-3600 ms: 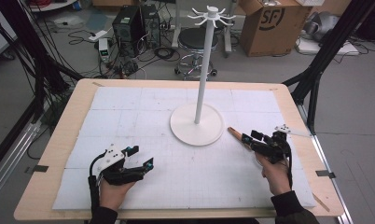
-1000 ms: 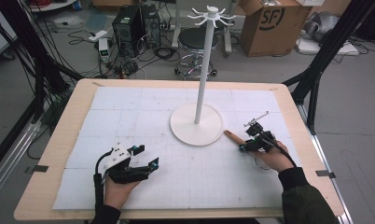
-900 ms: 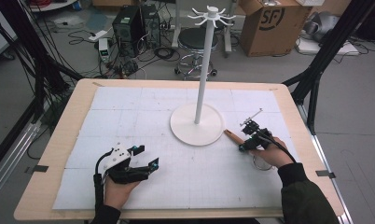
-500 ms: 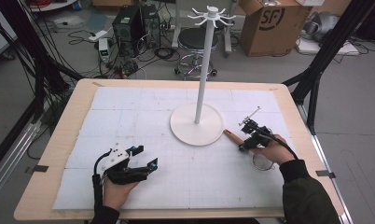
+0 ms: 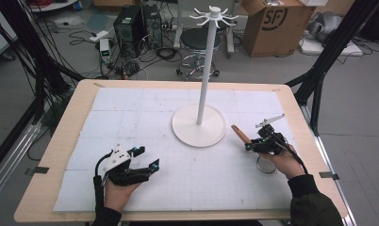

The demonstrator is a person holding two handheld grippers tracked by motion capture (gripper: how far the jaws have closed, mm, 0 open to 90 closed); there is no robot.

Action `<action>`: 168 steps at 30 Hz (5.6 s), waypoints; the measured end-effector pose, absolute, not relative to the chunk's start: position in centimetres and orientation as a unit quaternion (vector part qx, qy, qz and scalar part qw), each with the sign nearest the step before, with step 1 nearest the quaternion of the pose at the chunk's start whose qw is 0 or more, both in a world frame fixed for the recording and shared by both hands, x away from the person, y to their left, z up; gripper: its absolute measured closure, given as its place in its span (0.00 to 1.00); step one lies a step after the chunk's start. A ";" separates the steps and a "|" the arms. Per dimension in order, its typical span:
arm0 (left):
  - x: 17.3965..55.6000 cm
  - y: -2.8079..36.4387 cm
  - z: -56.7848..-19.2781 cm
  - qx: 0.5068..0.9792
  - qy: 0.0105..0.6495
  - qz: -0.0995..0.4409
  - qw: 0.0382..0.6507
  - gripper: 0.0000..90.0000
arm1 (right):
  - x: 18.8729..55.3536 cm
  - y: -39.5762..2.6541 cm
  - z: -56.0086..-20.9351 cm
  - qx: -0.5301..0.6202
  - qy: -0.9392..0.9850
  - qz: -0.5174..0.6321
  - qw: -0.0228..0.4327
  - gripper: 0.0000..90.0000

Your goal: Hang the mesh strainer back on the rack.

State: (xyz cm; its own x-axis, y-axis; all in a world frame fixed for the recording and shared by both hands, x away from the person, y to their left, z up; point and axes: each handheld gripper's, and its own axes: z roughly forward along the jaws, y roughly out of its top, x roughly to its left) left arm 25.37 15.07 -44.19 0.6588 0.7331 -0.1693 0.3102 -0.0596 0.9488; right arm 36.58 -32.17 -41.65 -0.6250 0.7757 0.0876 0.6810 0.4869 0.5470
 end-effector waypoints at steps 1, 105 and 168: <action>25.4 15.1 -44.2 0.705 0.370 0.183 0.577 0.27 | 36.5 -32.2 -41.4 0.424 0.858 0.280 0.082 0.77; 23.9 16.9 -44.0 0.688 0.385 0.194 0.583 0.27 | 39.8 -23.2 -23.8 0.284 0.604 0.722 0.180 0.76; 24.3 16.2 -44.0 0.690 0.368 0.191 0.594 0.25 | 31.2 -29.8 -36.0 0.312 0.718 0.574 0.239 0.15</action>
